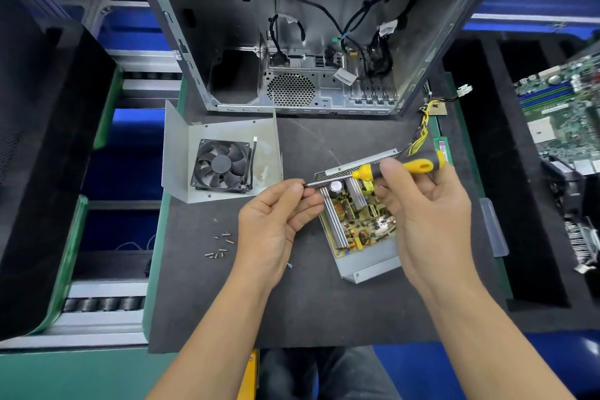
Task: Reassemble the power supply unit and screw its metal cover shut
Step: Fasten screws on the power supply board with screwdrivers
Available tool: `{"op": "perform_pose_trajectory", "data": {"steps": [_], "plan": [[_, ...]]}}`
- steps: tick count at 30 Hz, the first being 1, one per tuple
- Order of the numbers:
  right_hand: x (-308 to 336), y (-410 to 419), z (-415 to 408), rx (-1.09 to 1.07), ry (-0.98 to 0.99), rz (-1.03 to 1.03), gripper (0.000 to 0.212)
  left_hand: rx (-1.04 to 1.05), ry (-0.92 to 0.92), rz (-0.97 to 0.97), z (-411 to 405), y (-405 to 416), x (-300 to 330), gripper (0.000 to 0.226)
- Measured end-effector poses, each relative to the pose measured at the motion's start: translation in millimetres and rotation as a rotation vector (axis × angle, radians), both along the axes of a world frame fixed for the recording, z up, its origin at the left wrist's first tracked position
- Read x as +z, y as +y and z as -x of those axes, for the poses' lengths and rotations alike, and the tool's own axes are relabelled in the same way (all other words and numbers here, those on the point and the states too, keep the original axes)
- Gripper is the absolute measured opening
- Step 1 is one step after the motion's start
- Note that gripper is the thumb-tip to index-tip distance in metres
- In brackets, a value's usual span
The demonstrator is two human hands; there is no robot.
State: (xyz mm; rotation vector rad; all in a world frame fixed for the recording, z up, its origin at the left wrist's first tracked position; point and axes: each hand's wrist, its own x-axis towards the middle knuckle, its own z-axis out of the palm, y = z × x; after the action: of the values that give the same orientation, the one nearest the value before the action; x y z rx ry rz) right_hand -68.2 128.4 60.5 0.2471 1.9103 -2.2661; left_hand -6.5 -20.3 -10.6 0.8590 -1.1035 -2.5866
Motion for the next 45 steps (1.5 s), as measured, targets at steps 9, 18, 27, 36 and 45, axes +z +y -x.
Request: {"op": "perform_pose_trajectory", "data": {"steps": [9,18,27,36,45], "plan": [[-1.2,-20.7,7.6,0.011,0.038,-0.113,0.033,0.001,-0.001,-0.040,-2.5,4.6,-4.1,0.012],[-6.1,-21.2,10.0,-0.020,0.029,-0.130,0.024,-0.071,0.037,-0.021,-1.7,3.0,-10.0,0.026],[-1.5,-13.7,13.5,-0.055,0.179,-0.252,0.026,-0.043,-0.012,0.389,-11.2,1.1,-25.3,0.069],[-9.9,-13.1,16.0,-0.004,0.282,-0.395,0.030,-0.290,-0.042,0.658,-9.1,8.6,-34.5,0.093],[-24.3,-24.9,15.8,0.125,0.381,-0.503,0.027,-0.456,-0.121,0.763,-8.5,2.8,-28.5,0.121]]}}
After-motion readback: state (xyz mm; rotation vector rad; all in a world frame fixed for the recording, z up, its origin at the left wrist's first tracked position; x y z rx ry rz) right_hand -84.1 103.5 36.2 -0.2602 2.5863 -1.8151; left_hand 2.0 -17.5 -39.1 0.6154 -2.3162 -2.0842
